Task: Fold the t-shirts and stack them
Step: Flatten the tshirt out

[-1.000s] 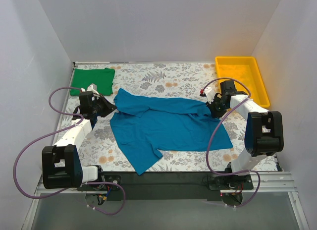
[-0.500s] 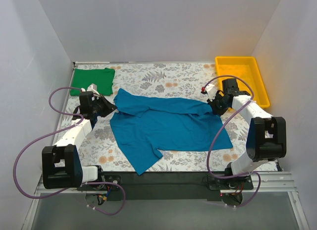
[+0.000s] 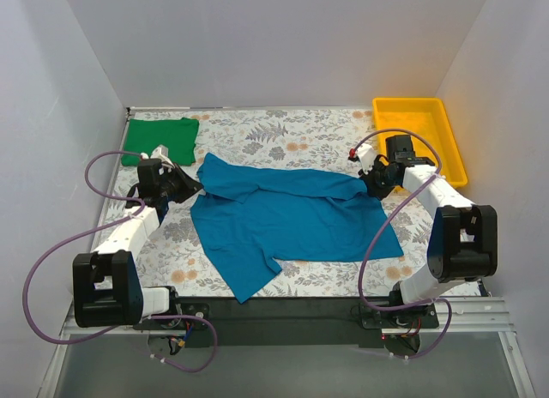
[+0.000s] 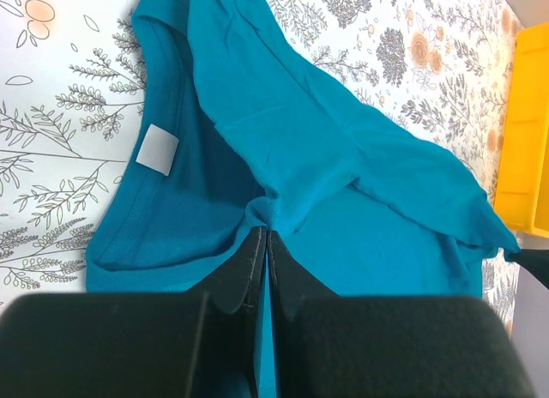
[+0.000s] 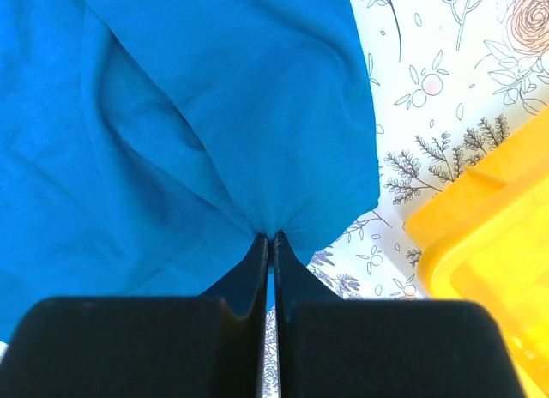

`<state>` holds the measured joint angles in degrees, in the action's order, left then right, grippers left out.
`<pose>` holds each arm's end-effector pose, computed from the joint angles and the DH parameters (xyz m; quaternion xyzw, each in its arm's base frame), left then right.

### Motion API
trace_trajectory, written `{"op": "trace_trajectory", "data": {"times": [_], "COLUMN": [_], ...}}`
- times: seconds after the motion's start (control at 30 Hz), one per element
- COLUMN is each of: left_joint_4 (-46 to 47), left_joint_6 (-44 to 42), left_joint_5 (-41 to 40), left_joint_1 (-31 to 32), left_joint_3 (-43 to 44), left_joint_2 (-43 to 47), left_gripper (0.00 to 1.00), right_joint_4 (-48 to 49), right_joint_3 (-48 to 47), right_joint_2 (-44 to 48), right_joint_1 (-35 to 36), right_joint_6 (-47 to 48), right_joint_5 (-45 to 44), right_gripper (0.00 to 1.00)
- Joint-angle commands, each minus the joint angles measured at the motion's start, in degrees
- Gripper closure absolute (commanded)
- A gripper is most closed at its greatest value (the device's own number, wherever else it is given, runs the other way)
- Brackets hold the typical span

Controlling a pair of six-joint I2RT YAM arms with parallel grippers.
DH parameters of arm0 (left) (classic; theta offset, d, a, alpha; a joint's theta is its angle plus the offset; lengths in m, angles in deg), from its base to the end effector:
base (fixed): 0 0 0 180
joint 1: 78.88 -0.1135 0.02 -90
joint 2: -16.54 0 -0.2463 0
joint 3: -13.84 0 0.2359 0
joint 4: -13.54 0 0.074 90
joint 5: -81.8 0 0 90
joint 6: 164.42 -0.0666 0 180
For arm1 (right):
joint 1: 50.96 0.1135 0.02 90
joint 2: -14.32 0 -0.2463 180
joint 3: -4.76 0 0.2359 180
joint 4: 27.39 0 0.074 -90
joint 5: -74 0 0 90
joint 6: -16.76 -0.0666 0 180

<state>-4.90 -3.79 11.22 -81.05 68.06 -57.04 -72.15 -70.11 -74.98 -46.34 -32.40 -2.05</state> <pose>0.2817 -0.0115 0.1877 -0.4655 0.7565 -0.3692 0.2733 0.3141 0.0415 0.1819 -0.3995 0.8702 0.0293 0.2870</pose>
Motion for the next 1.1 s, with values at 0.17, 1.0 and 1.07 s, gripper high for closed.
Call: {"op": "trace_trajectory", "data": {"times": [0.17,1.0,1.07], "left_joint_4": [2.0,2.3,1.9], "left_joint_6": [-1.2,-0.2,-0.1], "left_joint_5": [0.9,0.8,0.7], "left_joint_1": [-0.2,-0.2,-0.2], "left_joint_3": [-1.1,-2.0,-1.8], "left_joint_2": [3.5,9.4,9.8], "left_gripper": [1.00,1.00,1.00], "right_joint_4": [-0.7,-1.5,-1.4], "right_joint_3": [-2.3,0.2,0.5], "right_joint_2": [5.4,11.7,12.1], "right_joint_1": [0.3,0.3,0.3], "right_joint_6": [0.5,1.6,1.8], "right_joint_5": [3.9,9.2,9.5], "right_gripper": [0.99,0.99,0.99]}}
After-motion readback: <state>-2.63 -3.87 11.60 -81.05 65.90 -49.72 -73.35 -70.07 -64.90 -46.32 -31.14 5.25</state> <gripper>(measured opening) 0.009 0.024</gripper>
